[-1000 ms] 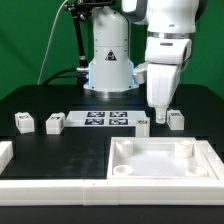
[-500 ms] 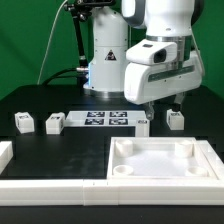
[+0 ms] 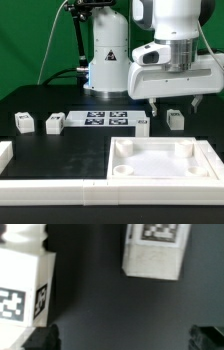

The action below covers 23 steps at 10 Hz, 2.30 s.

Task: Assemble one leg

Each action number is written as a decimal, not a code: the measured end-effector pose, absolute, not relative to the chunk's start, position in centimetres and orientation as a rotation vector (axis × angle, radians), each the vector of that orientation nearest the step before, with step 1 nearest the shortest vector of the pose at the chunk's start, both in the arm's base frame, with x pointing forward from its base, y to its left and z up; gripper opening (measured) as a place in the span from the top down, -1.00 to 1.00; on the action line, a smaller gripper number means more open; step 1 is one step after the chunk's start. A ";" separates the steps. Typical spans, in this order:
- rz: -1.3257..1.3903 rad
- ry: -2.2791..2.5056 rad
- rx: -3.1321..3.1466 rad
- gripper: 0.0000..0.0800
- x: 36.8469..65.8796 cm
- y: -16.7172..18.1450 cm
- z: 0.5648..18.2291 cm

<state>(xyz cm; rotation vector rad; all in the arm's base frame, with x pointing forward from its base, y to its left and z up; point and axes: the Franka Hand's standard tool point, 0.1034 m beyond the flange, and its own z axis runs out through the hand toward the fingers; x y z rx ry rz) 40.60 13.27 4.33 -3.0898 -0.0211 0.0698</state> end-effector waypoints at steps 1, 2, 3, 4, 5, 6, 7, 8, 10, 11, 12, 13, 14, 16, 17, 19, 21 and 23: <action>0.072 0.027 -3.088 -0.62 40.6 13.3 4.3; 0.072 0.014 -3.088 -0.62 40.6 13.3 4.3; 0.113 -0.003 -3.093 -0.62 40.4 13.2 4.3; 0.105 -0.016 -3.091 -0.62 40.4 13.6 4.2; 0.245 -0.045 -3.103 -0.62 39.3 13.6 4.1; 0.400 -0.056 -3.098 -0.62 39.2 13.7 4.3; 0.499 -0.063 -3.090 -0.62 39.5 13.8 4.4; 0.582 -0.067 -3.082 -0.62 39.5 13.8 4.3; 0.888 -0.081 -3.033 -0.62 39.1 13.7 4.2; 1.003 -0.082 -3.006 -0.62 38.9 13.6 4.1; 1.157 -0.083 -2.962 -0.62 38.6 13.5 3.9; 1.293 -0.079 -2.913 -0.62 38.6 13.4 3.4; 1.398 -0.081 -2.872 -0.62 38.4 13.3 3.1; 1.472 -0.084 -2.842 -0.62 38.2 13.6 2.6; 1.473 -0.094 -2.844 -0.62 37.9 13.9 2.5; 1.481 -0.106 -2.846 -0.62 37.2 14.2 2.1; 1.484 -0.108 -2.843 -0.62 36.1 13.9 1.3; 1.509 -0.096 -2.841 -0.62 35.0 13.7 0.8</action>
Offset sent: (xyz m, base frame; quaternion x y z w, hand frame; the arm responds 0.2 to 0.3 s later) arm -0.0095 0.0151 -0.0052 0.0043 0.0133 -0.0212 0.9997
